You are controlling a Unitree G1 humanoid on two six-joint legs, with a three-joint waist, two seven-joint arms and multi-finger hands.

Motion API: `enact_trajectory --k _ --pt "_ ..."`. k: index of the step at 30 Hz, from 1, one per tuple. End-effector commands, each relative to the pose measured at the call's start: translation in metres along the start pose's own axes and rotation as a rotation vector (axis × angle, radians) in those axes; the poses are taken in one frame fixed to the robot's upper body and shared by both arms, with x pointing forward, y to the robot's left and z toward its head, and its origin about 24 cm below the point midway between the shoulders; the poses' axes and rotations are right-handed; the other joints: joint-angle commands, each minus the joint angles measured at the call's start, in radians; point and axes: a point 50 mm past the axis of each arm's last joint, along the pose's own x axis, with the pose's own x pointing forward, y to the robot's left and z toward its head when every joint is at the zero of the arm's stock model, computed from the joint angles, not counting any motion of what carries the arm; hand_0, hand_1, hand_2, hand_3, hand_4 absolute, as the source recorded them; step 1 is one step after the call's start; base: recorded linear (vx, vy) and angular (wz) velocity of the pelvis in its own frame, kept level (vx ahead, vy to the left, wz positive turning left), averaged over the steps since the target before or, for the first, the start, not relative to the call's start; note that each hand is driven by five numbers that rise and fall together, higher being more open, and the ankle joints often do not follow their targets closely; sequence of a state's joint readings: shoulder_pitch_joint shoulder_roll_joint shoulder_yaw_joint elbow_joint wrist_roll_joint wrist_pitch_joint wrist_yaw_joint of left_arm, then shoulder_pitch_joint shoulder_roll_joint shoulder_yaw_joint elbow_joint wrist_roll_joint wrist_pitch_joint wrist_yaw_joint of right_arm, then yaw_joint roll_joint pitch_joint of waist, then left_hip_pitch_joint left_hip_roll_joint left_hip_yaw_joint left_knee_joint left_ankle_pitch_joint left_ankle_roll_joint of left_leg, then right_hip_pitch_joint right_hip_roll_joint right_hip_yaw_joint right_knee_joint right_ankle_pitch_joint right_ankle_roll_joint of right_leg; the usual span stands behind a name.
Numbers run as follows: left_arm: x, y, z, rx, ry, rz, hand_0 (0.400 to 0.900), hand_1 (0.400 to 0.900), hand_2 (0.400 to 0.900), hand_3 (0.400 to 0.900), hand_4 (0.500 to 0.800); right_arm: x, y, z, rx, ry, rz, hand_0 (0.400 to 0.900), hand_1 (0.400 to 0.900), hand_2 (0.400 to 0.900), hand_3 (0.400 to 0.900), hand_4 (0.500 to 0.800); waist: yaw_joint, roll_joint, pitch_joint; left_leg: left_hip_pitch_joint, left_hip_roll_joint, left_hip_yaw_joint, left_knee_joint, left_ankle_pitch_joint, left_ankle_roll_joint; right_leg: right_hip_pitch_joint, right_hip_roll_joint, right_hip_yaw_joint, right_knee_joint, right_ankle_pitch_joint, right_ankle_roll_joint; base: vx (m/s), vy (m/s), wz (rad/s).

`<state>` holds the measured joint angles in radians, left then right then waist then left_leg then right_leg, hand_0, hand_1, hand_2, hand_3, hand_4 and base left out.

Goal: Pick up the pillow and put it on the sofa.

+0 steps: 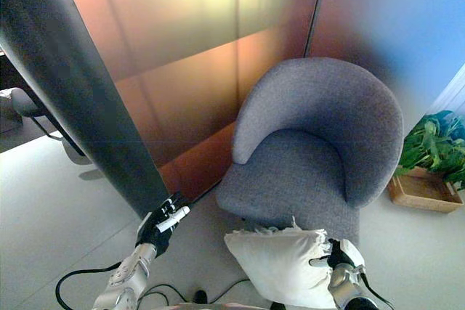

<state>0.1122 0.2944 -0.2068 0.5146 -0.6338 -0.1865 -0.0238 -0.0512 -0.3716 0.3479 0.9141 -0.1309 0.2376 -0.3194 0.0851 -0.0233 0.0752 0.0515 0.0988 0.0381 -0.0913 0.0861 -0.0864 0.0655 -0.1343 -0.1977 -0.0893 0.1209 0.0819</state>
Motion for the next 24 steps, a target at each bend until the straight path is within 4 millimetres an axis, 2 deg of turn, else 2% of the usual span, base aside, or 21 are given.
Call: enact_trajectory --k 1,12,18,24 --pt "0.019 -0.006 0.05 0.04 -0.204 -0.058 0.9 0.9 0.9 0.9 0.8 0.014 -0.041 0.035 0.014 -0.081 -0.138 0.9 0.9 0.9 0.9 0.8 0.02 -0.02 0.015 0.043 0.059 0.0 0.004 -0.044 -0.013 0.021 -0.128 0.016 0.018 0.0 0.12 0.01 -0.006 0.03" --pt "0.014 -0.003 0.05 0.066 -0.204 -0.071 0.9 0.9 0.9 0.9 0.8 0.016 -0.045 0.028 0.005 -0.054 -0.132 0.9 0.9 0.9 0.9 0.8 0.032 -0.015 0.034 0.043 0.059 -0.013 0.012 -0.048 -0.012 0.016 -0.132 0.022 0.026 -0.004 0.119 0.03 -0.009 0.02" --pt "0.019 -0.013 0.061 0.062 -0.241 -0.1 0.9 0.9 0.9 0.9 0.8 0.02 -0.057 0.038 0.025 -0.073 -0.159 0.9 0.9 0.9 0.9 0.8 0.04 -0.004 0.072 0.022 0.057 -0.024 0.028 -0.051 -0.011 -0.014 -0.137 0.036 0.045 -0.005 0.118 -0.02 -0.003 -0.01" --pt "0.025 -0.023 0.079 0.054 -0.309 -0.12 0.9 0.9 0.9 0.9 0.8 0.023 -0.07 0.06 0.04 -0.116 -0.169 0.9 0.9 0.9 0.9 0.8 0.044 0.004 0.132 -0.017 0.054 -0.036 0.051 -0.056 -0.012 -0.054 -0.141 0.052 0.056 -0.001 0.119 -0.09 -0.014 -0.01"
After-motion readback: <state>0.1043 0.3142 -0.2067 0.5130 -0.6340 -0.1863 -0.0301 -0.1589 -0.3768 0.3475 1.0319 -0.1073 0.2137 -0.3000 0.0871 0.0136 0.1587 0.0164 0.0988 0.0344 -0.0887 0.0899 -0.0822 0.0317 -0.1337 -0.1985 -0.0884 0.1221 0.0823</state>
